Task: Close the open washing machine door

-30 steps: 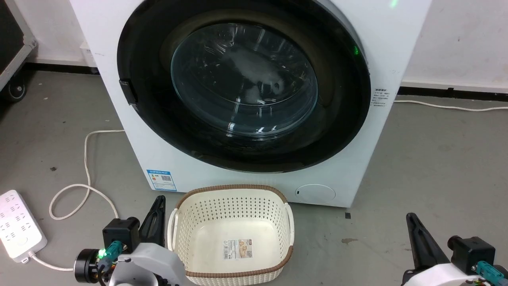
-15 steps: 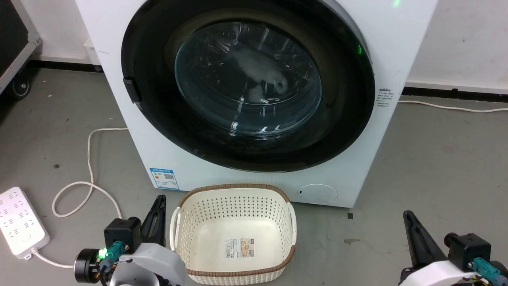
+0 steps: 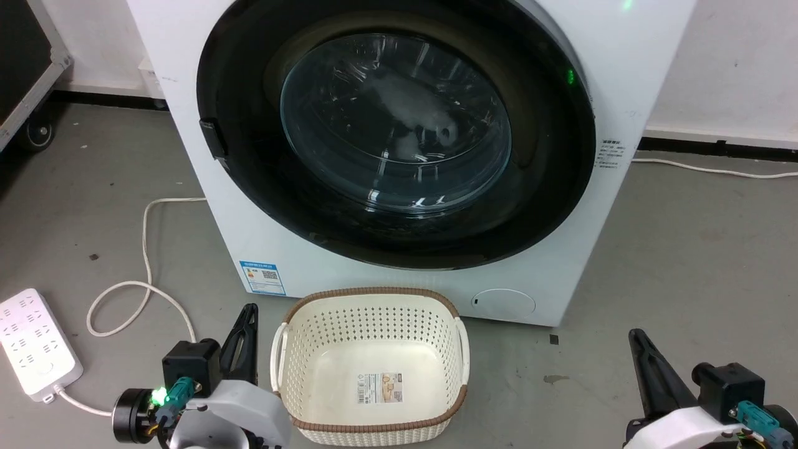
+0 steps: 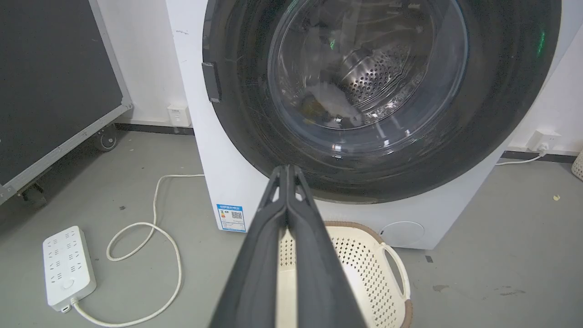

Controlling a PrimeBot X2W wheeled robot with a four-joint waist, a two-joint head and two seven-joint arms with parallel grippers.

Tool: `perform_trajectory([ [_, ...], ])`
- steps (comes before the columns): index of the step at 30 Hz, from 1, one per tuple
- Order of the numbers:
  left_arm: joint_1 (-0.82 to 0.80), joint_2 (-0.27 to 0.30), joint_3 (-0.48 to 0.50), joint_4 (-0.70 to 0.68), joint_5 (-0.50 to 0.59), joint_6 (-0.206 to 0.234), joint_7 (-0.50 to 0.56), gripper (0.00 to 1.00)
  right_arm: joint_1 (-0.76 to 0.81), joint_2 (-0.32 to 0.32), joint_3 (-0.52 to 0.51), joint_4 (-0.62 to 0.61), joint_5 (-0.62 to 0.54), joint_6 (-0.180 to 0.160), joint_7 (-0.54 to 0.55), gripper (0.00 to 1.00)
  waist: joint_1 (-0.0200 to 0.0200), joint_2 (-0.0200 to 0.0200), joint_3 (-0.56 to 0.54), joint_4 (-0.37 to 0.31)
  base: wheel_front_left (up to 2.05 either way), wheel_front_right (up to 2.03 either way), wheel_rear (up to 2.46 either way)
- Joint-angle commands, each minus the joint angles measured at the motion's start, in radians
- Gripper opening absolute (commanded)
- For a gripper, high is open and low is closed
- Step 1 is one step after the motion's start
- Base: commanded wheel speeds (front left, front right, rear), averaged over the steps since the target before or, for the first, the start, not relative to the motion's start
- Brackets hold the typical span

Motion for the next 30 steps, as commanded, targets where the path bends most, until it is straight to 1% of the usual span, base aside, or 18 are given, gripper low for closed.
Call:
perform_trajectory([
  [1, 0.019, -0.007, 0.007, -0.01, 0.012, -0.005, 0.003, 0.0, -0.017, -0.001, 0.002, -0.008, -0.006, 0.0, 0.001, 0.0, 0.0, 0.0, 0.0, 0.001, 0.0, 0.0, 0.0],
  [30, 0.047, -0.045, 0.057, -0.077, 0.098, -0.018, 0.046, 0.0, -0.033, -0.002, 0.02, -0.031, -0.043, 0.0, 0.03, 0.0, 0.0, 0.0, 0.005, 0.025, 0.0, 0.0, 0.0],
])
